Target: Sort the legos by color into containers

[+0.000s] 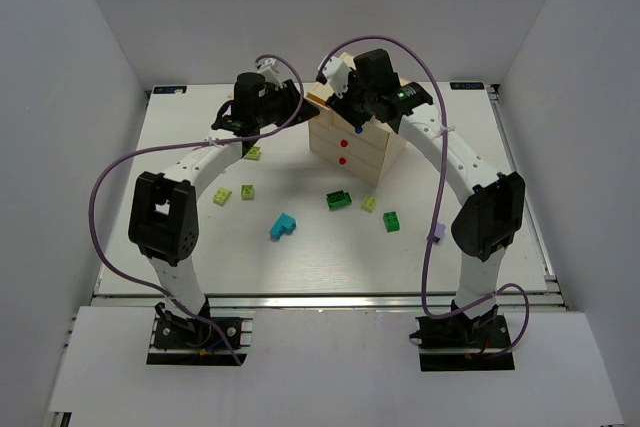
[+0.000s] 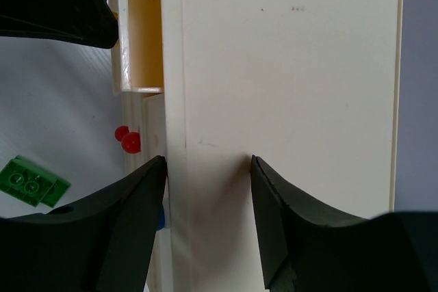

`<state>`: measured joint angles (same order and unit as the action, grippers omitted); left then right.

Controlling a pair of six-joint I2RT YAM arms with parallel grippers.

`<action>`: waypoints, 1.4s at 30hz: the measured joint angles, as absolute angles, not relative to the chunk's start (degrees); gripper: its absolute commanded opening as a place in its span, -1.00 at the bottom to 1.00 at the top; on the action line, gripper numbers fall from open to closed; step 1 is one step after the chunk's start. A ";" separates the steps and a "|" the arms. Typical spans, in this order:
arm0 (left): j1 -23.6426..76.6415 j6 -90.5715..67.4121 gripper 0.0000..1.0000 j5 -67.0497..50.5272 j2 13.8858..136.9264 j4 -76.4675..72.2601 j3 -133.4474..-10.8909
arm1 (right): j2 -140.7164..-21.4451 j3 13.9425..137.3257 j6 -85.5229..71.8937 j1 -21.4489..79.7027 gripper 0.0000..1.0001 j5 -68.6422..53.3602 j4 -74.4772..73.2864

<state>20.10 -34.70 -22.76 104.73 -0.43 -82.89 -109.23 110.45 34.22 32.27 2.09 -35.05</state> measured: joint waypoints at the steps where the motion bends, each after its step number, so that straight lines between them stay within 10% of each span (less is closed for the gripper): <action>1: 20.10 -34.54 -0.06 -22.76 104.73 -0.43 -82.89 | -109.23 110.45 34.17 32.27 0.13 2.04 -35.05; 25: 20.58 -33.87 -0.17 -23.09 106.48 0.08 -83.11 | -109.23 110.45 33.47 32.21 0.13 1.74 -34.79; 42: 20.91 -33.43 -0.89 -22.24 106.43 0.45 -83.46 | -109.32 110.45 33.34 32.14 0.06 1.48 -34.57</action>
<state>20.91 -33.43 -22.24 106.43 0.45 -83.46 -109.32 110.45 33.34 32.14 1.48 -34.57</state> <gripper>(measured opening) 0.335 0.544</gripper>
